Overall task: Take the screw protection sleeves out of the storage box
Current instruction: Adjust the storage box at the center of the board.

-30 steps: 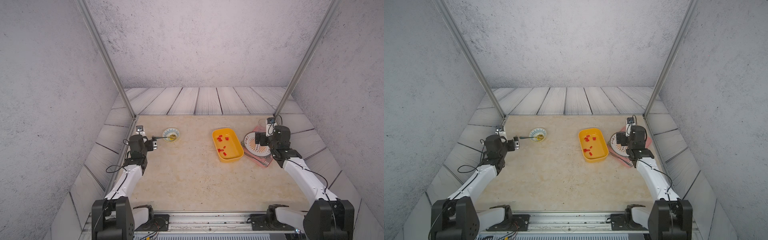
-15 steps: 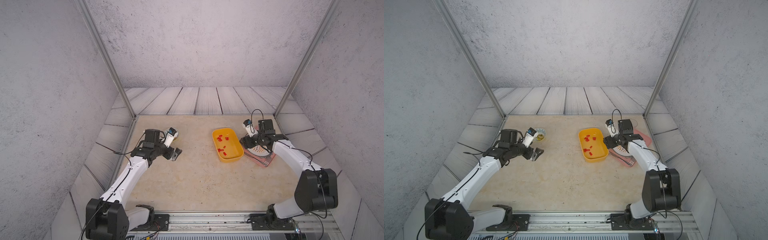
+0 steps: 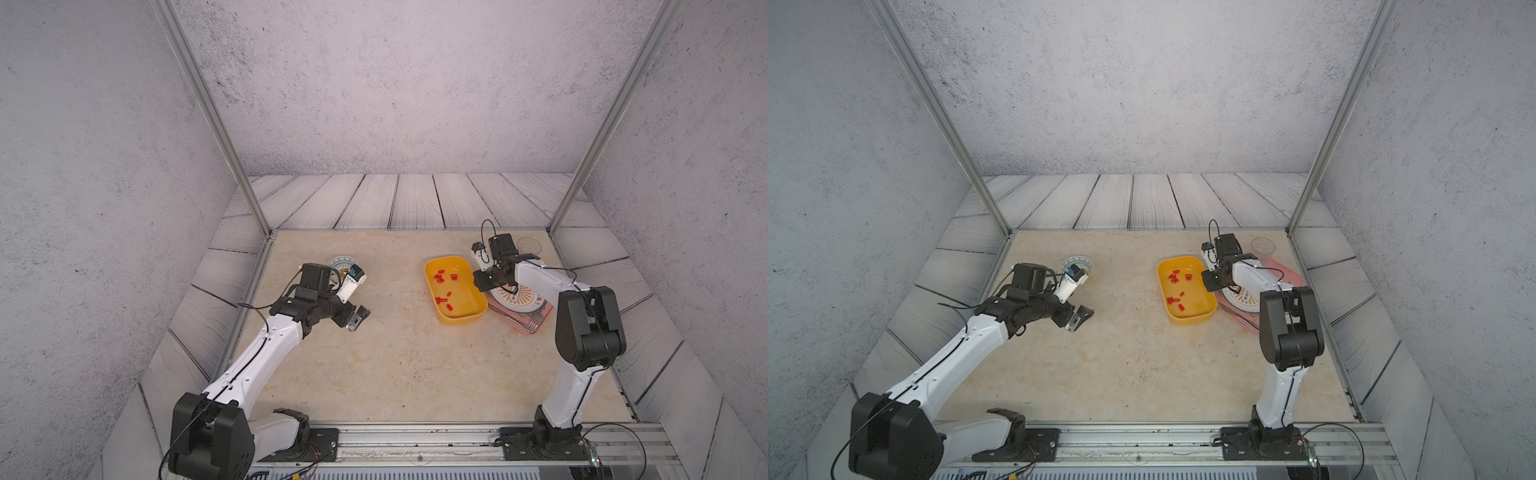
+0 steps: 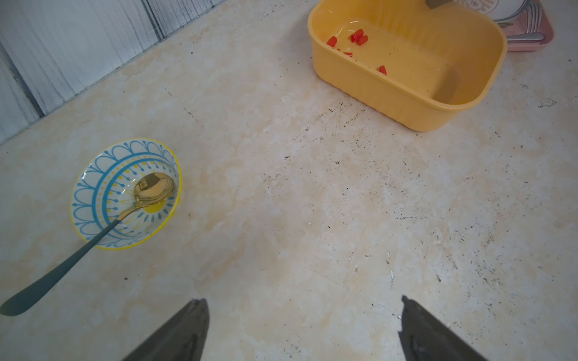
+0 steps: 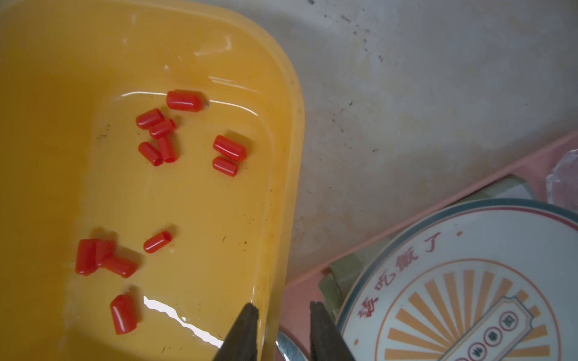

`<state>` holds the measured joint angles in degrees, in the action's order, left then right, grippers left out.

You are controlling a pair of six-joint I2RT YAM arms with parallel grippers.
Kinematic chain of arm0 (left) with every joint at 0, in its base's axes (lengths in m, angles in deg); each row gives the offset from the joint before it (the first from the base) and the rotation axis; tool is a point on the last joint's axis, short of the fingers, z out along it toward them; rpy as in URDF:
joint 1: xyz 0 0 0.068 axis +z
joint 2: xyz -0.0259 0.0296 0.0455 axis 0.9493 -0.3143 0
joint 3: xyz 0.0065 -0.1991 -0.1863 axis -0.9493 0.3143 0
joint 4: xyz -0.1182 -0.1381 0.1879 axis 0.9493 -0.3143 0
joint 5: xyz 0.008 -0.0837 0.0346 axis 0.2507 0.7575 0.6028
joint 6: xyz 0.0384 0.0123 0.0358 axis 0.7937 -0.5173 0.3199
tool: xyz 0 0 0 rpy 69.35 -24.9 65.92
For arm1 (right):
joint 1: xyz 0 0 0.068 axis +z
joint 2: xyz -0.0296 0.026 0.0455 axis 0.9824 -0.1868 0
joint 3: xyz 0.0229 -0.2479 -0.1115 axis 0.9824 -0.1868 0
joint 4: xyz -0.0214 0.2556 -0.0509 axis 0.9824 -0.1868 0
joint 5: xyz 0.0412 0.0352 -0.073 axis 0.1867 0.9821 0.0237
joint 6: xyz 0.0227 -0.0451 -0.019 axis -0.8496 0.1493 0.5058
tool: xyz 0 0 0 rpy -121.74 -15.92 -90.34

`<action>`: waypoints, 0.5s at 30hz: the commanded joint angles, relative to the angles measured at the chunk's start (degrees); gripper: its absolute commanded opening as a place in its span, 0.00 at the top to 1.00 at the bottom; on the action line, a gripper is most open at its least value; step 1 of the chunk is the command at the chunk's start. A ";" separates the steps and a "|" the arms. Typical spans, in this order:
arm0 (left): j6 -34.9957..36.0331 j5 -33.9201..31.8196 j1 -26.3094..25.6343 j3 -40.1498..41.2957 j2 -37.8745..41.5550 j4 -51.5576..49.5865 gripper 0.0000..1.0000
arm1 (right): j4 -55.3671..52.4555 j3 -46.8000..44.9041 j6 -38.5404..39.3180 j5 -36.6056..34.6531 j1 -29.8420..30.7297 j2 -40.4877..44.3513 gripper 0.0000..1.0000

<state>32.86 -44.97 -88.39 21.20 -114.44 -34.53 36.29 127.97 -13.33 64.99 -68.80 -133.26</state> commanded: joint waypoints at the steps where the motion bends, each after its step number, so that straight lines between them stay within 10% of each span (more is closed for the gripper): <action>1: 1.23 -0.80 -0.75 0.80 -0.07 -0.15 0.01 | -2.62 1.67 -2.43 -1.98 0.37 -2.29 0.72; 15: 2.81 -2.76 -1.31 1.43 0.27 -0.59 0.02 | -18.17 8.18 -2.14 -3.22 1.39 -1.91 1.00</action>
<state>34.50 -47.34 -89.22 21.96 -114.53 -34.48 25.95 133.60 -16.48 63.46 -67.40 -135.16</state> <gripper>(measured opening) 0.985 0.097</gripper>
